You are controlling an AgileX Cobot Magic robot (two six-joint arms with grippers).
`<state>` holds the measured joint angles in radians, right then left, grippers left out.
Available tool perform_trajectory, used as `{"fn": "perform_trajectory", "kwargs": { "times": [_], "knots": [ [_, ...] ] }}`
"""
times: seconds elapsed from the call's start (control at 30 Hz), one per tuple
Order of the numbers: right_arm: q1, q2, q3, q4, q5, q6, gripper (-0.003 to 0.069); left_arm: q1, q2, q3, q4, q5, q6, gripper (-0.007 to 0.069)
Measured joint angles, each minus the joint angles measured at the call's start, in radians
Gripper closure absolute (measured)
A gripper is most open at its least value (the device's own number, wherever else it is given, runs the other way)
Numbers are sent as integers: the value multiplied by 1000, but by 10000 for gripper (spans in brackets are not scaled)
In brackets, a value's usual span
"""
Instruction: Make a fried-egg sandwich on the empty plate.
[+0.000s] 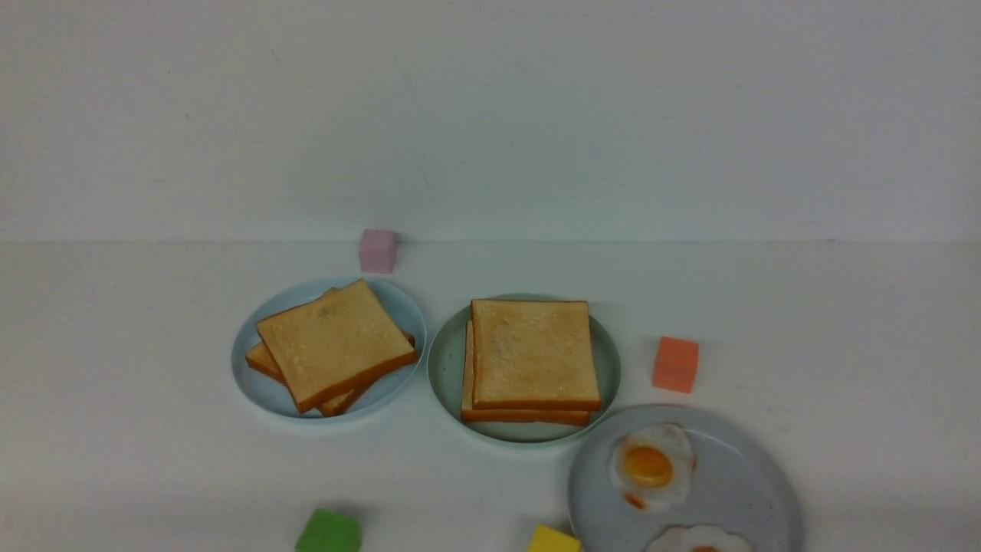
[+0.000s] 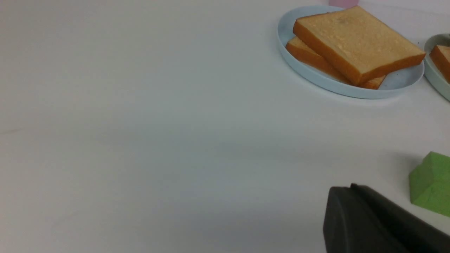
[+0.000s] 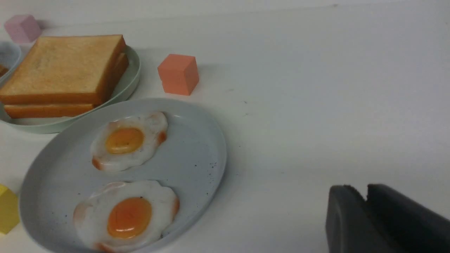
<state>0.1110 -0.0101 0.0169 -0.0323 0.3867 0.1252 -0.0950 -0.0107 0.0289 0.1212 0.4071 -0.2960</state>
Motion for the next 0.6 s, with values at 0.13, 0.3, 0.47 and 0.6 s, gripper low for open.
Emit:
{"fn": "perform_trajectory", "kwargs": {
  "times": [0.13, 0.3, 0.47, 0.6],
  "knots": [
    [0, 0, 0, 4, 0, 0, 547, 0, 0, 0, 0, 0, 0, 620],
    [0, 0, 0, 4, 0, 0, 539, 0, 0, 0, 0, 0, 0, 620],
    [0, 0, 0, 4, 0, 1, 534, 0, 0, 0, 0, 0, 0, 620],
    [0, 0, 0, 4, 0, 1, 528, 0, 0, 0, 0, 0, 0, 620]
  ]
}}
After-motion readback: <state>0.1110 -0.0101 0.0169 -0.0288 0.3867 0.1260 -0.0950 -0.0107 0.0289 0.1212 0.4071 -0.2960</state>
